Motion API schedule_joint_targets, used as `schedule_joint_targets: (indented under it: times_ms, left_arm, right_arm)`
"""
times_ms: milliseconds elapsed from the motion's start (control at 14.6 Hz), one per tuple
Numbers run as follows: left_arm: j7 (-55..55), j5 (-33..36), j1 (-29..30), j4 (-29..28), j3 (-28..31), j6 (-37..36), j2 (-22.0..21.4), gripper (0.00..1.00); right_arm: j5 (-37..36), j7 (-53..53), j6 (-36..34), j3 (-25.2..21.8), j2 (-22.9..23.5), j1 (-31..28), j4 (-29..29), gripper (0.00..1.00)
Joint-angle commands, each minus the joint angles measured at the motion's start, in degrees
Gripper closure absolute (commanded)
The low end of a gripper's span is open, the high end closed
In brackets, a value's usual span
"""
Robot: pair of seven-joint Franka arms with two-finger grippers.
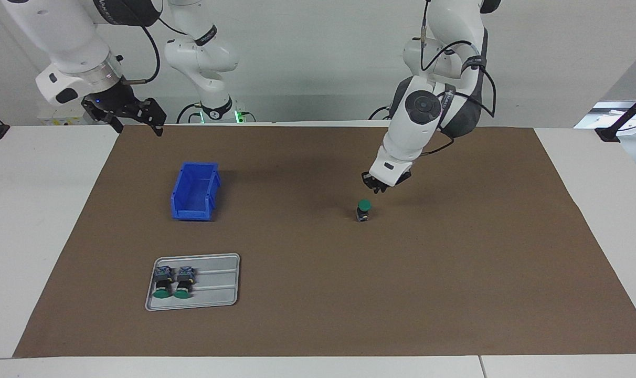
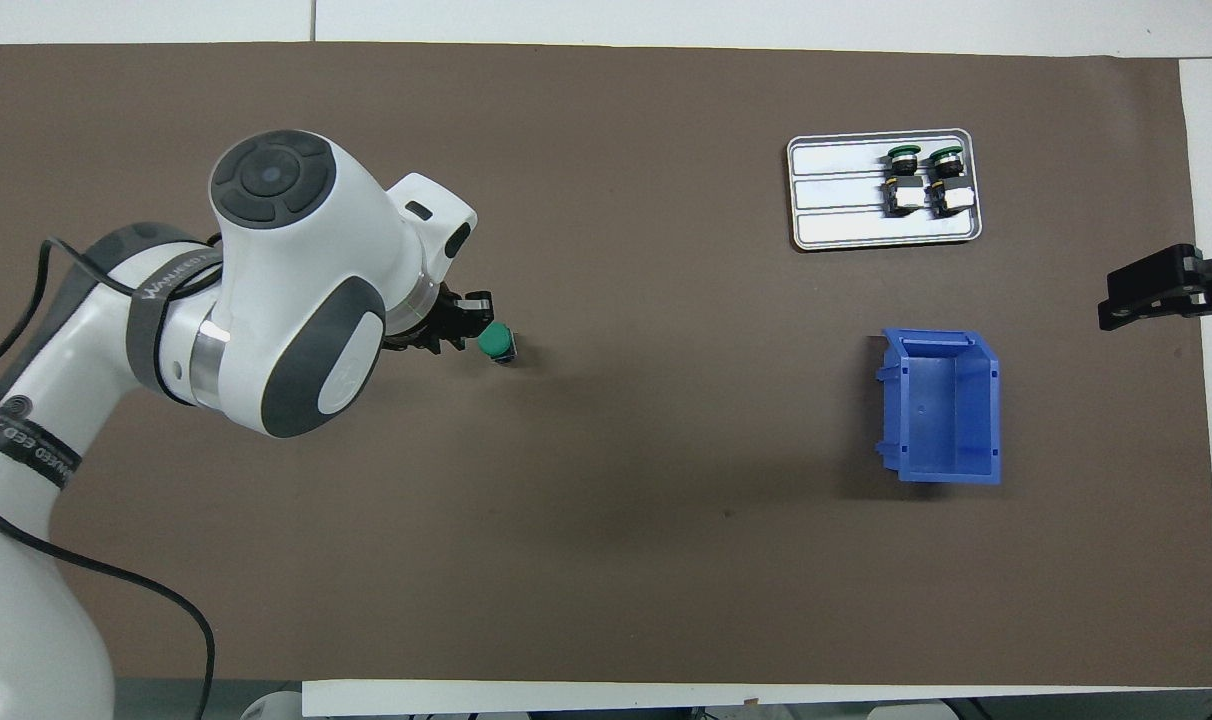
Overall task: Place and press button with both arms
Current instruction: 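Lower the left gripper onto the button top to press it, then hold the left gripper pressed down on the button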
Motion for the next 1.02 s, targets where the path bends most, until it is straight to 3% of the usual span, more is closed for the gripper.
schedule_joint_targets:
  times_ms: [0,956]
  left_arm:
    - [-1.9,-0.4,-1.4,-0.1,0.6,2.3,1.6,0.99]
    - [-2.2,-0.1,-1.5,-1.6,0.6,7.1,3.6,0.99]
  right_arm:
    - [1.1,-1.5,0.3,0.1,-0.5,-0.5,-0.8,0.01]
    - [1.1,-1.4,0.3,0.1,-0.5,-0.5,-0.8,0.01]
